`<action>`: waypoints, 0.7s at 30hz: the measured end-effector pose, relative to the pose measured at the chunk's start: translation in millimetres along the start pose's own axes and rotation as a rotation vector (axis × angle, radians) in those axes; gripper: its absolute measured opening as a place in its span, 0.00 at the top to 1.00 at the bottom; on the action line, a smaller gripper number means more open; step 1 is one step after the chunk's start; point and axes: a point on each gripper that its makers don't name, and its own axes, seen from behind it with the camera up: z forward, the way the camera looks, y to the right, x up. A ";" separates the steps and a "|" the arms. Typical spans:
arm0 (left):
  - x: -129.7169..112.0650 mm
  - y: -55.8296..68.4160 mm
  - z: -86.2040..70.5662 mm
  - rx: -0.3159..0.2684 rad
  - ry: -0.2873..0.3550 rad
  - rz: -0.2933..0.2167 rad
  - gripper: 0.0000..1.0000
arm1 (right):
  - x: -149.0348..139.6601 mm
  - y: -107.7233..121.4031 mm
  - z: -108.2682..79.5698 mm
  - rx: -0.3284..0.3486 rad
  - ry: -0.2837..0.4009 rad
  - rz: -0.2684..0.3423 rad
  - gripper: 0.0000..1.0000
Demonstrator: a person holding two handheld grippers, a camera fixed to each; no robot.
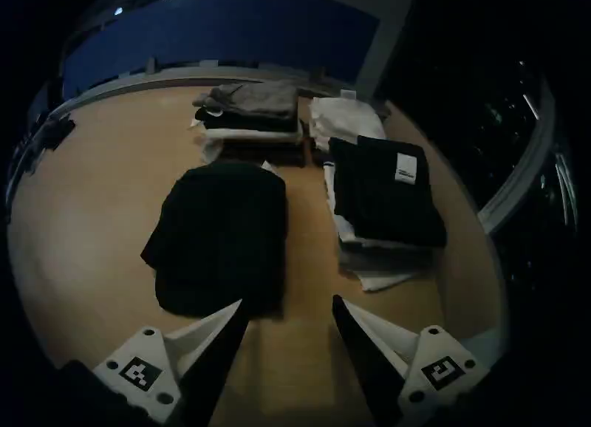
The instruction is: Fold towel
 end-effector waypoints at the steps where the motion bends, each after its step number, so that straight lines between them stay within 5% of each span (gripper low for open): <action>1: -0.1 0.1 0.0 0.000 0.000 0.001 0.04 | 1.4 -0.8 -0.8 0.003 0.005 0.003 0.15; 21: -1.7 -2.5 -5.7 0.003 0.001 -0.001 0.04 | 32.1 -50.2 -3.1 0.115 0.079 0.002 0.15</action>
